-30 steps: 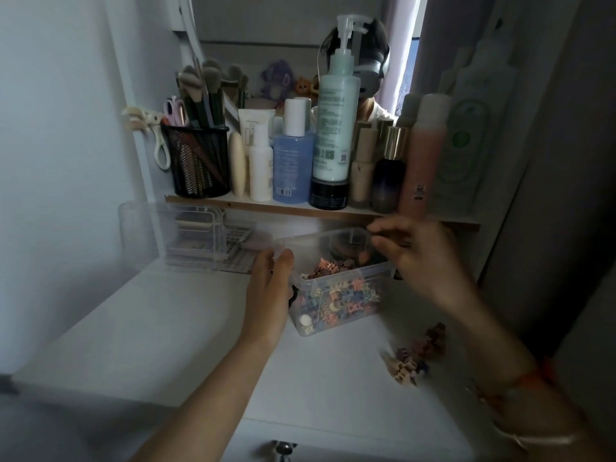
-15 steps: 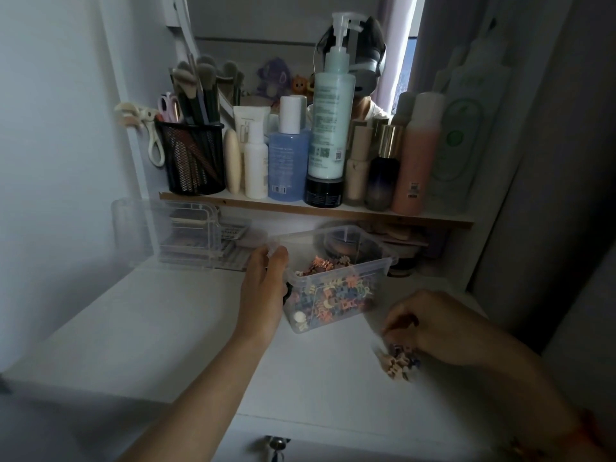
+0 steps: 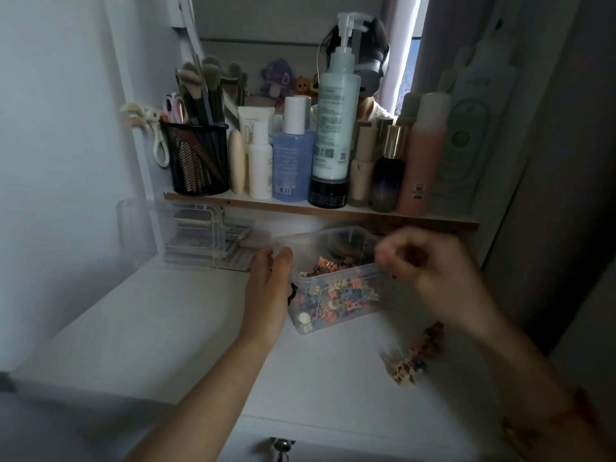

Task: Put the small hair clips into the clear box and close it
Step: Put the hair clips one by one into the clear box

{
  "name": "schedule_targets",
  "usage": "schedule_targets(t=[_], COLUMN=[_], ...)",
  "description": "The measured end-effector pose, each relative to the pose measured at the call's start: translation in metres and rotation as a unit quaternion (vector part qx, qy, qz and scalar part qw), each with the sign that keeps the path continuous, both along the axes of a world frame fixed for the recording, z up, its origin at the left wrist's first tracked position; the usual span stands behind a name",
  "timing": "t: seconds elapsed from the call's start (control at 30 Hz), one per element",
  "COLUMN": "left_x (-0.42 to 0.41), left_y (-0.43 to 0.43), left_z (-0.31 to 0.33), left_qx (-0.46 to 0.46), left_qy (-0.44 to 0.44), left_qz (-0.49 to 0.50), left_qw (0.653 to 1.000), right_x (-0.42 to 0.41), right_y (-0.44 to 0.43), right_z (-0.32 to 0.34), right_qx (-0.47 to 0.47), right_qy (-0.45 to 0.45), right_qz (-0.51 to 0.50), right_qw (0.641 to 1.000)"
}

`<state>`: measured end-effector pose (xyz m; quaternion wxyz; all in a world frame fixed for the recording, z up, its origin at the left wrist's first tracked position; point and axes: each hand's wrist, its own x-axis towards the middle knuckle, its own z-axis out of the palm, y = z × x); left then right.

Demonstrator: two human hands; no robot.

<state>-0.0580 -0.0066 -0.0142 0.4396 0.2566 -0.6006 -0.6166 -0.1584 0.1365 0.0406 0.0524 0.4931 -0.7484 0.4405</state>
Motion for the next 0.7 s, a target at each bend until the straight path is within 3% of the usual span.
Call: schedule_targets(t=[0.07, 0.13, 0.27, 0.5, 0.7], left_x=[0.0, 0.0, -0.001, -0.002, -0.001], left_y=[0.0, -0.001, -0.003, -0.002, -0.001], left_z=[0.0, -0.001, 0.0, -0.001, 0.0], left_qx=[0.001, 0.001, 0.001, 0.014, 0.023], left_qy=[0.005, 0.004, 0.003, 0.0, 0.006], left_qz=[0.001, -0.002, 0.002, -0.001, 0.002], left_qw=[1.0, 1.0, 1.0, 1.0, 1.0], right_x=[-0.002, -0.006, -0.018, -0.053, -0.05], right_y=[-0.015, -0.023, -0.006, 0.03, 0.025], right_z=[0.007, 0.006, -0.002, -0.038, -0.04], right_qx=[-0.052, -0.034, -0.03, 0.299, 0.3], right_qy=[0.027, 0.046, -0.032, -0.074, -0.07], right_qz=[-0.041, -0.075, -0.106, -0.117, -0.094], right_qw=[0.997, 0.996, 0.993, 0.944, 0.947])
